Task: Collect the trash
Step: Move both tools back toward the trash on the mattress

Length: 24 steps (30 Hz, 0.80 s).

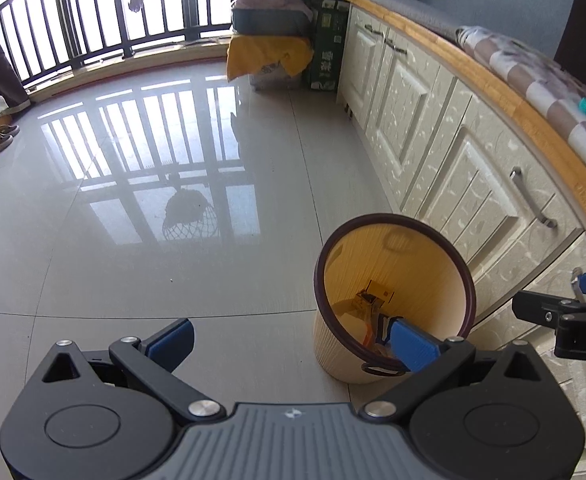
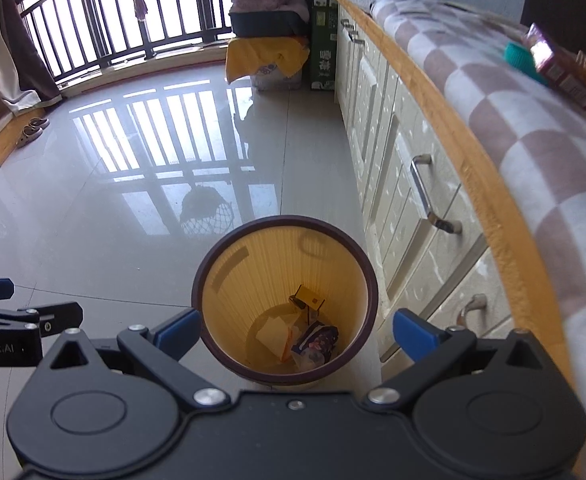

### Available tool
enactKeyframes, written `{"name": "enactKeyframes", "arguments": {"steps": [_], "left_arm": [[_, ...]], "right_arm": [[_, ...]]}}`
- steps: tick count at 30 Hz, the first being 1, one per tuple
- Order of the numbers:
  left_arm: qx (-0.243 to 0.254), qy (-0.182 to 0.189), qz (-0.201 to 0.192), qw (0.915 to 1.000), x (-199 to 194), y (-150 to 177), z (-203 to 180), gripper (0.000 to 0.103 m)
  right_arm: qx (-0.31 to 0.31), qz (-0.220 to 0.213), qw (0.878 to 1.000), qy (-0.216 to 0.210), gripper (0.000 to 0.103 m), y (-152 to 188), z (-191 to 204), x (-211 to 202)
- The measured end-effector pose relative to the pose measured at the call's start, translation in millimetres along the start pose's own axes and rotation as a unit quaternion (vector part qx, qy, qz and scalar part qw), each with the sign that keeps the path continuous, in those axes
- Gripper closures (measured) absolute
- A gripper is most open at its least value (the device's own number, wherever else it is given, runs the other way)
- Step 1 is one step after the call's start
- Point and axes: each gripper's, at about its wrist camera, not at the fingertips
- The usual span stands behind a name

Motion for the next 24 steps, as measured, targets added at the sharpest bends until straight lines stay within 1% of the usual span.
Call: {"name": "enactKeyframes", "arguments": {"steps": [3, 13, 16, 19, 24], "left_arm": [[-0.002, 0.001, -0.014, 0.9999, -19, 3, -2, 0.000], [-0.003, 0.005, -0.062, 0.9981, -77, 6, -12, 0.000], [0.003, 0.003, -0.075, 0.9972, -91, 7, -20, 0.000], [0.008, 0.011, -0.090, 0.9958, -103, 9, -29, 0.000], [0.020, 0.024, -0.129, 0.9911, -119, 9, -54, 0.000]], "right_arm": [[-0.003, -0.013, 1.000, 0.004, 0.000, 0, -1, -18], [0.002, -0.065, 0.998, -0.002, 0.000, -2, -13, -84], [0.007, -0.084, 0.996, 0.006, 0.000, 0, -22, -101], [0.017, -0.104, 0.994, 0.019, 0.000, 2, -35, -116], [0.035, -0.133, 0.990, 0.039, 0.000, 12, -61, -137]]}}
Point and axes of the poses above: each gripper's, at about its wrist camera, not at the fingertips, and x roughly the way its jaws point, z to its left, y to its underside, and after that the axes turned 9 degrees about y, right-handed
